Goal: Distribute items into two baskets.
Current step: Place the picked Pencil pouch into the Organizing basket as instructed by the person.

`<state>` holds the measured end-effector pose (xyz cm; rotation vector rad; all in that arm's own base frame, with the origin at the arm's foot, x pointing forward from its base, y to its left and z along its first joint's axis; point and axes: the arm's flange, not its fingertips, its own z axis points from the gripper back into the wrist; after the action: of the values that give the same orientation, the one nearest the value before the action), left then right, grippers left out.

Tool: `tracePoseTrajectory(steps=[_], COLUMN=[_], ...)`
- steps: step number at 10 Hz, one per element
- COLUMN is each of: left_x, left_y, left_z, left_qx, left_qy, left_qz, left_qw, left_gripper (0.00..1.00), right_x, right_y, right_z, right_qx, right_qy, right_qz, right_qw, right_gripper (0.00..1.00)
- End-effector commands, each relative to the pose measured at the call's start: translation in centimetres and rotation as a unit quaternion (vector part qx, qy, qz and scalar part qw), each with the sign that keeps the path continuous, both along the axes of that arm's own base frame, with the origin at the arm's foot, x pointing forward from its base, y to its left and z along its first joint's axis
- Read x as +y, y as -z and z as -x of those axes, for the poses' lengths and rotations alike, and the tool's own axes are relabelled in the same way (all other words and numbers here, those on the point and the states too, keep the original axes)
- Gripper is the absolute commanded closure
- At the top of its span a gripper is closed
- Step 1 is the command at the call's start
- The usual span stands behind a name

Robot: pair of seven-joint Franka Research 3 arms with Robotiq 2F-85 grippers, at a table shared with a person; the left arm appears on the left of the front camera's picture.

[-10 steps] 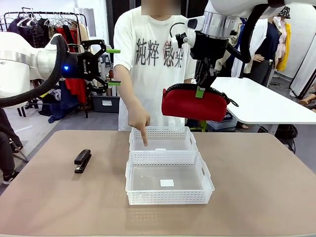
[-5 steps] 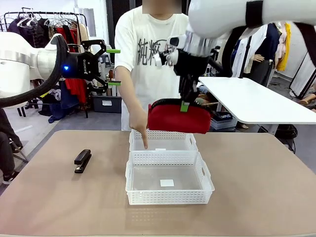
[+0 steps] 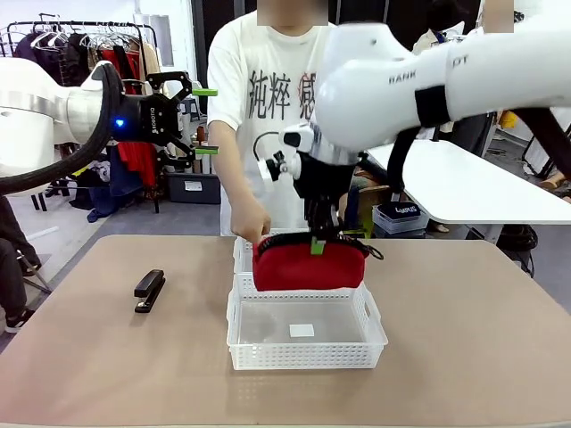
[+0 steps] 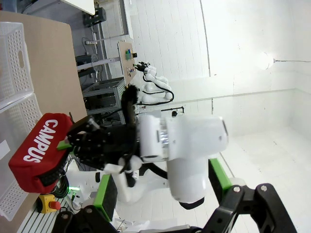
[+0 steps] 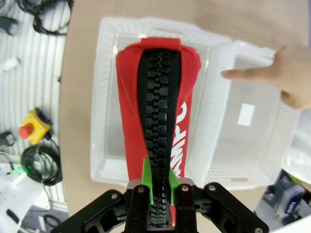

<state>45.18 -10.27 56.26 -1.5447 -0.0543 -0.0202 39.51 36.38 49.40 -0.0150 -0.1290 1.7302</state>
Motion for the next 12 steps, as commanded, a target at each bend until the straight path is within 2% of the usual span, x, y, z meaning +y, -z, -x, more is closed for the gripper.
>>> tracePoseTrajectory(steps=[1, 2, 4, 5, 9, 12], left_x=[0.0, 0.0, 0.0, 0.0, 0.0, 0.0], left_y=[-0.2, -0.2, -0.2, -0.2, -0.2, -0.2], left_z=[0.0, 0.0, 0.0, 0.0, 0.0, 0.0], left_qx=[-0.002, -0.002, -0.002, -0.002, -0.002, -0.002], left_qy=[0.0, 0.0, 0.0, 0.0, 0.0, 0.0], left_qz=[0.001, 0.001, 0.001, 0.001, 0.001, 0.001], left_qw=[1.0, 1.0, 1.0, 1.0, 1.0, 1.0], left_gripper=[0.0, 0.0, 0.0, 0.0, 0.0, 0.0], right_x=[-1.0, -1.0, 0.1, 0.9, 3.0, 4.4], right_y=[2.2, 3.3, 4.6, 4.8, 5.6, 6.5], right_z=[1.4, 1.6, 1.7, 1.8, 1.6, 1.4], right_qx=[-0.025, -0.017, -0.024, -0.032, -0.005, -0.003], right_qy=[0.003, 0.0, -0.005, -0.019, -0.053, -0.052], right_qz=[0.003, 0.008, 0.021, 0.03, 0.032, 0.04], right_qw=[1.0, 1.0, 0.999, 0.999, 0.998, 0.998], right_gripper=[1.0, 1.0, 1.0, 1.0, 1.0, 1.0])
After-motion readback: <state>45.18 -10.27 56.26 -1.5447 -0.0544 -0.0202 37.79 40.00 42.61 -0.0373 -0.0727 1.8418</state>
